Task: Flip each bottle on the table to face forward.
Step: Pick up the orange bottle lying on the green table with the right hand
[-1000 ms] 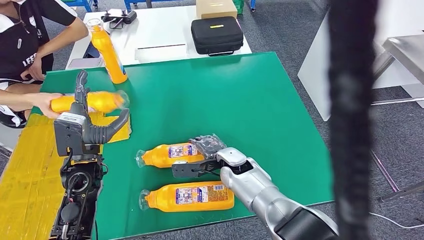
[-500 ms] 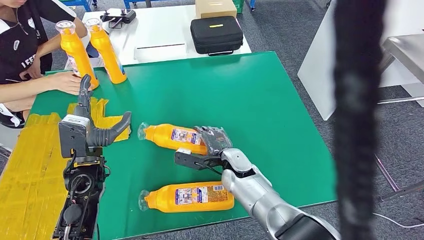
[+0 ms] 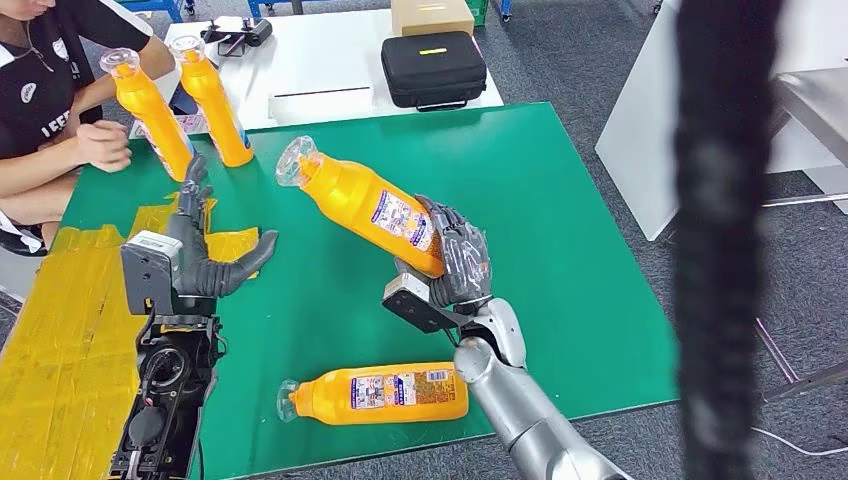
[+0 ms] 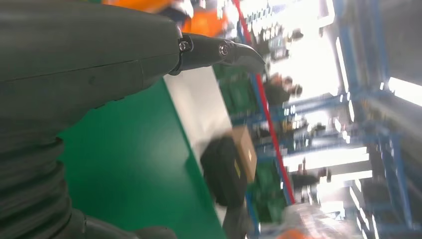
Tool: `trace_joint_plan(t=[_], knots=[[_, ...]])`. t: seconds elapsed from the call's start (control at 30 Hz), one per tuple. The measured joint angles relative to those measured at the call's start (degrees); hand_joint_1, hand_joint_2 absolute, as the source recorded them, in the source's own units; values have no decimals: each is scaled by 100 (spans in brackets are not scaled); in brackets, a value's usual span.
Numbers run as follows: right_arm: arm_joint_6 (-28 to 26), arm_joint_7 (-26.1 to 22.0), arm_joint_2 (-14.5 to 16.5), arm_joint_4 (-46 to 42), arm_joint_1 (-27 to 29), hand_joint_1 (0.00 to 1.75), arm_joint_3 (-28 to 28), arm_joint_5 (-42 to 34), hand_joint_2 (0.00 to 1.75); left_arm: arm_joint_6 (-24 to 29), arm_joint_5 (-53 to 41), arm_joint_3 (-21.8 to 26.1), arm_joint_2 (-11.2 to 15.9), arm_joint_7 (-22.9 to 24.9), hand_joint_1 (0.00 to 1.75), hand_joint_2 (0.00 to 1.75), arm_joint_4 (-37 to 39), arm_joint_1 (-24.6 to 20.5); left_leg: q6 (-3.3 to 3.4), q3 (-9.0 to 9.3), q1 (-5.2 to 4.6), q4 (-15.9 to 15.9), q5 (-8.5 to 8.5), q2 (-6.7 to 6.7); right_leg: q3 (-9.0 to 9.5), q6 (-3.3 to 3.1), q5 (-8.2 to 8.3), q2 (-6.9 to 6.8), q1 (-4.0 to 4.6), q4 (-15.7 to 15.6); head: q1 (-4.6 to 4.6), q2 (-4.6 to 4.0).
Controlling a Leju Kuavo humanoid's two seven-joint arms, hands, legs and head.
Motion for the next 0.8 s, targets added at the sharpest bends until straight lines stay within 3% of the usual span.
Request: trace_joint_plan(t=[0.13,0.37,0.8], knots=[[-1,-481,93,-146,94,175,-181,-289,175,-754,361,-162,51,190,0,175,161,-128,0,-1,0,0,0,1,0,0,1,0,0,0,0,0],[-1,-625,153,-201,98,175,-213,-455,175,-1546,692,-440,166,298,0,175,327,-353,-2,0,0,0,3,1,0,-1,2,0,0,0,1,0],[-1,-621,155,-217,146,175,-170,-500,175,-1917,860,-761,257,234,0,175,345,-387,-2,-2,0,0,2,1,-1,-1,1,0,0,0,0,0]])
